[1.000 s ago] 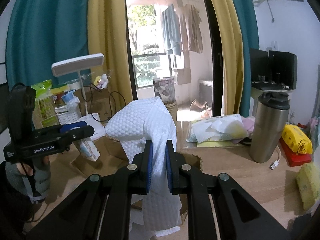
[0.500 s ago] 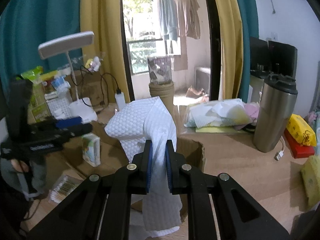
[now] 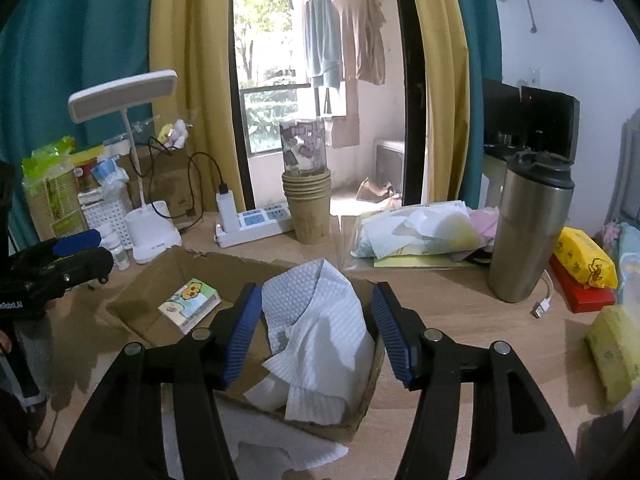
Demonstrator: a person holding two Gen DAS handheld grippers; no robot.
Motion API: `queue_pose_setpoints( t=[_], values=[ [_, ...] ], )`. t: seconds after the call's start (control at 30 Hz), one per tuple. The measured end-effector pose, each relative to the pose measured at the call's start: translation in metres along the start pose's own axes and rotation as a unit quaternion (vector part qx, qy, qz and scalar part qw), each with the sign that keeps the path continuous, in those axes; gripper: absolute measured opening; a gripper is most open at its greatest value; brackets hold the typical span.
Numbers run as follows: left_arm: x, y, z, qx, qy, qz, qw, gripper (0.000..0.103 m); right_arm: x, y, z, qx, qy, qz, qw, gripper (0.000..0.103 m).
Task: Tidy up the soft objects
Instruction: 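Lower the tissue pack into the cardboard box with the left tool while the right tool drops the towel in, then move the left tool to the gray sock while the right tool moves to the brown plush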
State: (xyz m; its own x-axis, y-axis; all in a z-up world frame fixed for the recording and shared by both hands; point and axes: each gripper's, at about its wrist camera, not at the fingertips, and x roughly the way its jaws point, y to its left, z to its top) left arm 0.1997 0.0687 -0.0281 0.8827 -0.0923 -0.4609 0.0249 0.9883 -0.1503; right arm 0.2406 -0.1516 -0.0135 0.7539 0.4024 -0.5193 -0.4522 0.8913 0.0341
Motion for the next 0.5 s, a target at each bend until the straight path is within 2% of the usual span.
queue_pose_setpoints(
  t=[0.3, 0.5],
  values=[
    [-0.033, -0.010, -0.004, 0.005, -0.005, -0.015, 0.9999, 0.097, -0.039, 0.007, -0.003, -0.005, -0.021, -0.001, 1.000, 0.061],
    [-0.057, -0.020, -0.012, 0.024, -0.014, -0.007, 0.9996, 0.097, -0.069, 0.010, -0.007, -0.008, -0.036, -0.006, 0.999, 0.061]
  ],
)
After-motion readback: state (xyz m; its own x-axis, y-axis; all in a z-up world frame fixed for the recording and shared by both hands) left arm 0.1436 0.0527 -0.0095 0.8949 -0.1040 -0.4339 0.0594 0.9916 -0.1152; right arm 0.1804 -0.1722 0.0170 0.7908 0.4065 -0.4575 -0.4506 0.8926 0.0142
